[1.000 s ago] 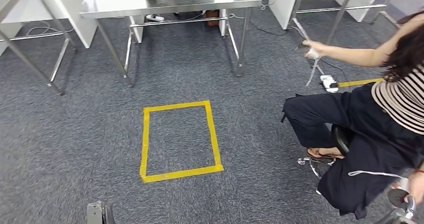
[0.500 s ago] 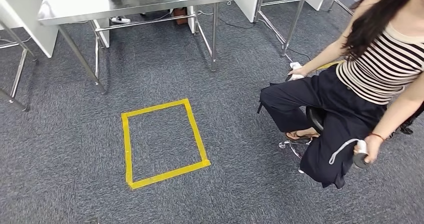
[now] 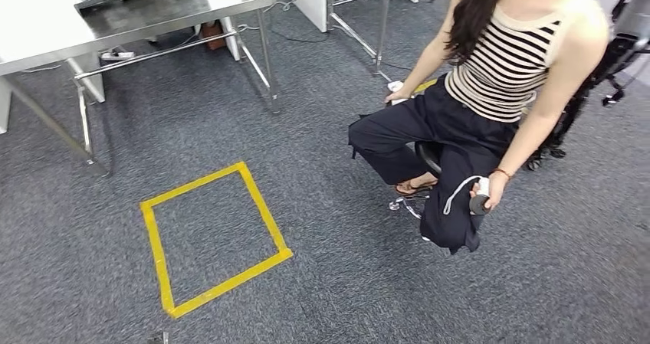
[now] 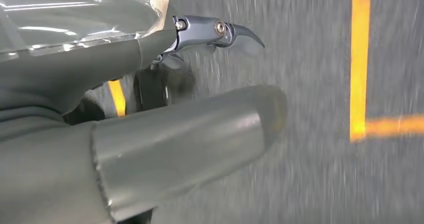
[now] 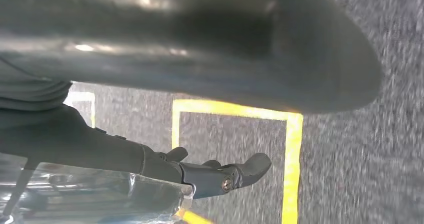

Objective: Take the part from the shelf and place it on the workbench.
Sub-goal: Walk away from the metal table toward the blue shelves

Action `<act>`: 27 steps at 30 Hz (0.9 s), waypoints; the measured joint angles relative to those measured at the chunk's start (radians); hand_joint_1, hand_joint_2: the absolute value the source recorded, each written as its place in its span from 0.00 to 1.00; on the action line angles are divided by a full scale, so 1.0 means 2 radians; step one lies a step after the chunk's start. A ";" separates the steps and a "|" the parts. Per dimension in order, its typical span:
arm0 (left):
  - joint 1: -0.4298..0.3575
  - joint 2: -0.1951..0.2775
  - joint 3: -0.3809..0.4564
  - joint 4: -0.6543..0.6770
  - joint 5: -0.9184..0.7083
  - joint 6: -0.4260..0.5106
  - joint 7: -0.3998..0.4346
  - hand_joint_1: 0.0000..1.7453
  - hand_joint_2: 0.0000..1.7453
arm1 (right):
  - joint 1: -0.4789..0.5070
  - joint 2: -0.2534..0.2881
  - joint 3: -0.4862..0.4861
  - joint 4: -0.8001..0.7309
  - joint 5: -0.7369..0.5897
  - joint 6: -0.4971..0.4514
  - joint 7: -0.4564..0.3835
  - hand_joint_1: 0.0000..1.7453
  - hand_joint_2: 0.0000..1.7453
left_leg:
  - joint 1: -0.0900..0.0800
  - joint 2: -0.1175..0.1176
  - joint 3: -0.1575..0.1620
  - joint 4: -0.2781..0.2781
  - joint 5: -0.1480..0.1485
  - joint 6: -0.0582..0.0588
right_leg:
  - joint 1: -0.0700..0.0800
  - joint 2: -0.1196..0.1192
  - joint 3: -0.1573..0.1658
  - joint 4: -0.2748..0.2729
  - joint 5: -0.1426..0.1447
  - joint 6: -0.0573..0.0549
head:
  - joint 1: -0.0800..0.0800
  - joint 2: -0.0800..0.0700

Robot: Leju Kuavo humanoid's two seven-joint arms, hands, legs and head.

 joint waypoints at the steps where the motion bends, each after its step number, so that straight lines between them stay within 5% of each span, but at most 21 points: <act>1: -0.001 0.000 0.000 0.000 0.005 -0.013 0.005 0.00 0.00 | -0.002 0.000 0.000 0.001 0.005 -0.006 0.003 0.00 0.00 | 0.000 -0.010 0.008 -0.018 0.005 0.002 | 0.001 0.005 -0.002 0.001 0.001 0.003 | 0.000 0.000; 2: -0.001 0.001 0.001 0.001 0.010 -0.022 0.008 0.00 0.00 | -0.003 -0.001 0.001 0.003 0.011 -0.012 0.007 0.00 0.00 | 0.000 -0.015 0.011 -0.025 0.005 0.004 | 0.000 0.011 -0.005 0.001 0.003 0.006 | 0.000 0.000; 4: -0.002 0.001 0.001 0.001 0.014 -0.027 0.009 0.00 0.00 | -0.004 -0.001 0.004 0.005 0.028 -0.026 0.015 0.00 0.00 | -0.001 -0.003 0.010 -0.028 0.009 0.009 | -0.001 0.018 -0.012 0.001 0.006 0.013 | 0.001 0.000; 6: -0.004 0.001 0.002 0.001 0.016 -0.023 0.007 0.00 0.00 | -0.004 -0.002 0.011 0.007 0.041 -0.034 0.021 0.00 0.00 | -0.001 0.011 0.010 -0.033 0.014 0.017 | -0.001 -0.003 -0.025 0.020 -0.005 0.014 | 0.003 0.000; 8: -0.004 0.002 0.002 0.001 0.015 -0.014 0.003 0.00 0.00 | -0.006 -0.003 0.016 0.008 0.044 -0.034 0.023 0.00 0.00 | -0.002 0.026 0.008 -0.034 0.016 0.021 | 0.000 -0.033 -0.053 0.078 -0.035 0.011 | 0.008 0.000; 10: -0.003 0.002 0.002 0.001 0.015 -0.006 -0.001 0.00 0.00 | -0.007 -0.004 0.018 0.008 0.037 -0.031 0.024 0.00 0.00 | -0.004 0.043 0.006 -0.034 0.016 0.022 | 0.000 -0.041 -0.081 0.140 -0.060 0.012 | 0.010 0.000; 11: -0.003 0.002 0.002 0.001 0.016 -0.004 -0.002 0.00 0.00 | -0.007 -0.004 0.017 0.008 0.030 -0.029 0.024 0.00 0.00 | -0.005 0.051 0.005 -0.034 0.016 0.022 | -0.001 -0.043 -0.082 0.149 -0.062 0.015 | 0.010 0.000; 12: -0.003 0.002 0.002 0.001 0.017 -0.003 -0.004 0.00 0.00 | -0.007 -0.004 0.016 0.008 0.023 -0.028 0.023 0.00 0.00 | -0.005 0.058 0.005 -0.034 0.016 0.022 | -0.001 -0.045 -0.072 0.137 -0.056 0.019 | 0.010 0.000; 14: -0.004 0.002 0.002 0.001 0.019 -0.003 -0.005 0.00 0.00 | -0.007 -0.004 0.014 0.008 0.012 -0.028 0.022 0.00 0.00 | -0.006 0.069 0.006 -0.033 0.016 0.021 | 0.000 -0.061 -0.028 0.065 -0.034 0.024 | 0.010 0.000; 17: -0.005 0.001 0.002 0.001 0.023 -0.004 -0.006 0.00 0.00 | -0.010 -0.004 0.011 0.008 0.007 -0.028 0.019 0.00 0.00 | -0.010 0.083 0.008 -0.031 0.013 0.014 | 0.004 -0.085 0.009 -0.001 -0.016 0.016 | 0.009 0.000; 19: -0.007 0.000 0.002 0.001 0.023 -0.004 -0.007 0.00 0.00 | -0.010 -0.004 0.010 0.008 0.006 -0.028 0.018 0.00 0.00 | -0.009 0.089 0.010 -0.031 0.012 0.008 | 0.004 -0.075 0.007 -0.002 -0.013 0.009 | 0.008 0.000; 22: -0.008 0.000 0.002 0.001 0.023 -0.007 -0.007 0.00 0.00 | -0.010 -0.004 0.008 0.009 0.002 -0.028 0.018 0.00 0.00 | -0.005 0.056 -0.001 0.000 -0.015 -0.002 | -0.001 -0.060 0.009 -0.006 -0.006 0.000 | 0.005 0.000; 23: -0.008 0.000 0.002 0.001 0.023 -0.007 -0.007 0.00 0.00 | -0.011 -0.004 0.007 0.009 -0.001 -0.028 0.018 0.00 0.00 | -0.004 0.042 -0.014 0.029 -0.033 -0.004 | -0.001 -0.055 0.007 -0.006 -0.004 -0.002 | 0.004 0.000; 25: -0.006 0.000 0.002 0.002 0.023 -0.007 -0.007 0.00 0.00 | -0.012 -0.003 0.003 0.009 -0.004 -0.028 0.017 0.00 0.00 | -0.003 0.032 -0.042 0.091 -0.062 -0.006 | 0.000 -0.042 0.004 -0.006 -0.003 -0.004 | 0.002 0.000; 27: -0.005 0.001 0.002 0.003 0.023 -0.007 -0.007 0.00 0.00 | -0.011 -0.002 0.000 0.009 -0.006 -0.028 0.017 0.00 0.00 | -0.001 0.030 -0.048 0.101 -0.054 -0.006 | 0.001 -0.029 0.003 -0.005 -0.002 -0.004 | 0.002 0.000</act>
